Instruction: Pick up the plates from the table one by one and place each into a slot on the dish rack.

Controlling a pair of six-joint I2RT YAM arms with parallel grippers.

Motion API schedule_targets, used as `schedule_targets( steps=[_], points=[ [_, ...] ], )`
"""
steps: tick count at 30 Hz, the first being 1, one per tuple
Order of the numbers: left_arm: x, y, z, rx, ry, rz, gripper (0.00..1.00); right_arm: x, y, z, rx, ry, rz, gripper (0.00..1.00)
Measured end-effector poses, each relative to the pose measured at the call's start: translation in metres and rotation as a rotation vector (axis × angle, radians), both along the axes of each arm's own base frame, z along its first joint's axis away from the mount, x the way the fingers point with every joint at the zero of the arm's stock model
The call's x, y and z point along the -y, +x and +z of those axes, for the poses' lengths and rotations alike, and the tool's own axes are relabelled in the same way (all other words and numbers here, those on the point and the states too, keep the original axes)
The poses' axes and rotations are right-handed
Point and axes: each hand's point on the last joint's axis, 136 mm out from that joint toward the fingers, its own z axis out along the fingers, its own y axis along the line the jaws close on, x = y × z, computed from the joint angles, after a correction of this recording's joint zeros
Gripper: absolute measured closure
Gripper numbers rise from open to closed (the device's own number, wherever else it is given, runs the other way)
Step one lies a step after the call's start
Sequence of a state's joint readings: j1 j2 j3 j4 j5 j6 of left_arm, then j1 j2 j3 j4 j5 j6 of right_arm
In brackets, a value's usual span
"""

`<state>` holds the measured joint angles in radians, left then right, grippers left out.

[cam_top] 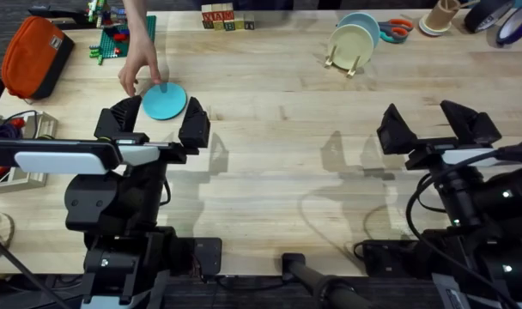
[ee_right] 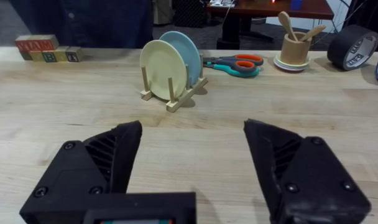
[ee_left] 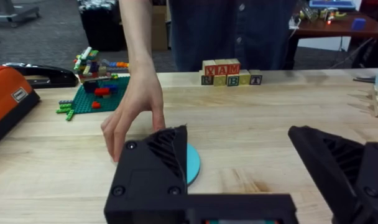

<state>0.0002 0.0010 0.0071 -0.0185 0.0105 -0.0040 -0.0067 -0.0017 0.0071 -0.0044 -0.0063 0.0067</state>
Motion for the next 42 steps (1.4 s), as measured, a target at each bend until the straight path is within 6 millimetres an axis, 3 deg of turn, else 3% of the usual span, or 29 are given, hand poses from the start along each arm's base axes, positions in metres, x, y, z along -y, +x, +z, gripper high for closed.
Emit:
schedule_targets(
  steps=[19,27,35,42],
  points=[
    [0.001,0.0,0.0,0.001,0.0,-0.003,0.006,0.0,0.0,-0.001,-0.006,0.0,0.001,0.007],
    [0.001,0.0,0.015,0.06,0.0,-0.003,0.006,0.0,0.0,0.0,-0.001,0.0,0.001,0.008],
    [-0.002,-0.016,0.016,-0.12,0.001,0.012,0.007,0.0,-0.01,-0.002,-0.119,-0.003,0.002,0.007],
    [-0.01,-0.038,0.064,-0.211,-0.001,0.058,0.009,-0.001,-0.027,0.047,-0.217,-0.005,0.007,0.007]
  ],
)
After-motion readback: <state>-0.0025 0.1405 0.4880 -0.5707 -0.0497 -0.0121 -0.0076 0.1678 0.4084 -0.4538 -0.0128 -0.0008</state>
